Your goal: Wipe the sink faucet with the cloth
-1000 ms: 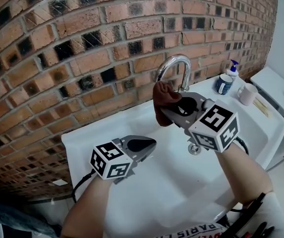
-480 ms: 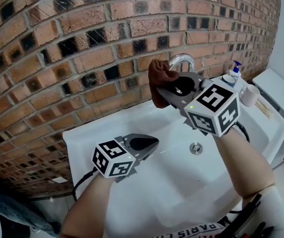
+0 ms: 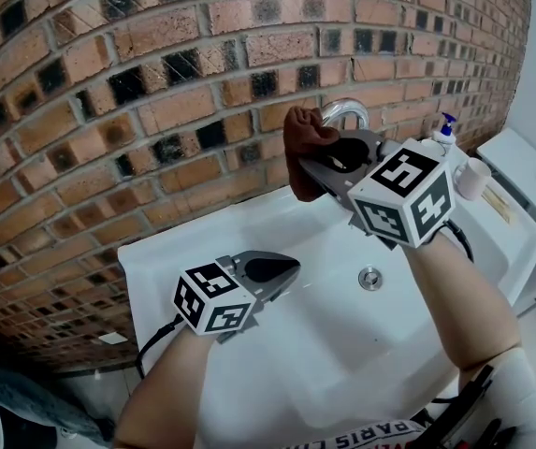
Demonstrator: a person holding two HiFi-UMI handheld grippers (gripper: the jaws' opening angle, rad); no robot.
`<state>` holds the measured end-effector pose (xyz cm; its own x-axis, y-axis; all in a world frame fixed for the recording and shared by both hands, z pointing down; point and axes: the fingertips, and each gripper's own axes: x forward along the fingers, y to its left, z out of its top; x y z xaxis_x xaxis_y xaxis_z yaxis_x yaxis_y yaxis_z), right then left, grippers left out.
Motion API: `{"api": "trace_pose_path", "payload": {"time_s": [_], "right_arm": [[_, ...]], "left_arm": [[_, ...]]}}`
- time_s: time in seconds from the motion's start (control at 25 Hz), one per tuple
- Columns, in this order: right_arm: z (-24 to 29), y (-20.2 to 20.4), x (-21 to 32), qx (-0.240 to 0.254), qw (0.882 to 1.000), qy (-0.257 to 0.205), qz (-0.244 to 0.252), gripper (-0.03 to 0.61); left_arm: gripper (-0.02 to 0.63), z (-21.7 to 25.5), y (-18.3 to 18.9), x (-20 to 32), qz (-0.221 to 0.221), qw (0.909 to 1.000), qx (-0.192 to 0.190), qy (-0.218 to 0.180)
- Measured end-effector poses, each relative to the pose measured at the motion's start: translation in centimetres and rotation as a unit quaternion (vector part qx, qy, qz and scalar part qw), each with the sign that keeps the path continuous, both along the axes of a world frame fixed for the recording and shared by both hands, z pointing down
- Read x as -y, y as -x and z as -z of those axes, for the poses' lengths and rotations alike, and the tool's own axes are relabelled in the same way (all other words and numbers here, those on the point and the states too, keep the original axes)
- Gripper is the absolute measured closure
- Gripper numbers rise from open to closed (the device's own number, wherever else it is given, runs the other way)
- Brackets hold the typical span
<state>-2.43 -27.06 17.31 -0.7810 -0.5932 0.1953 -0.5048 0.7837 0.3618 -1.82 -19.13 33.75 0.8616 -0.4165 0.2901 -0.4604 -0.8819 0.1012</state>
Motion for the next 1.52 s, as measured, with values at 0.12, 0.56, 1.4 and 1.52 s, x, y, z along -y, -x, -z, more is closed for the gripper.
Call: {"api": "trace_pose_path", "payload": {"time_s": [0.12, 0.56, 1.4, 1.52], "right_arm": [[0.2, -0.1, 0.0, -0.006, 1.000, 0.003, -0.001, 0.491], [3.8, -1.8, 0.5, 0.007, 0.999, -0.024, -0.022, 0.489], [7.4, -7.7, 3.8, 0.043, 0.994, -0.045, -0.084, 0.489], [7.2, -8.9, 4.6, 0.053, 0.993, -0.043, -0.100, 0.489]], "left_arm": [[0.614, 0.0, 0.0, -0.1, -0.002, 1.0000, 0.000, 0.000], [0.614, 0.0, 0.0, -0.1, -0.003, 1.0000, 0.001, 0.001], [0.614, 0.0, 0.0, -0.1, -0.003, 1.0000, 0.002, 0.002], [0.614, 0.0, 0.0, -0.1, -0.003, 1.0000, 0.002, 0.002]]}}
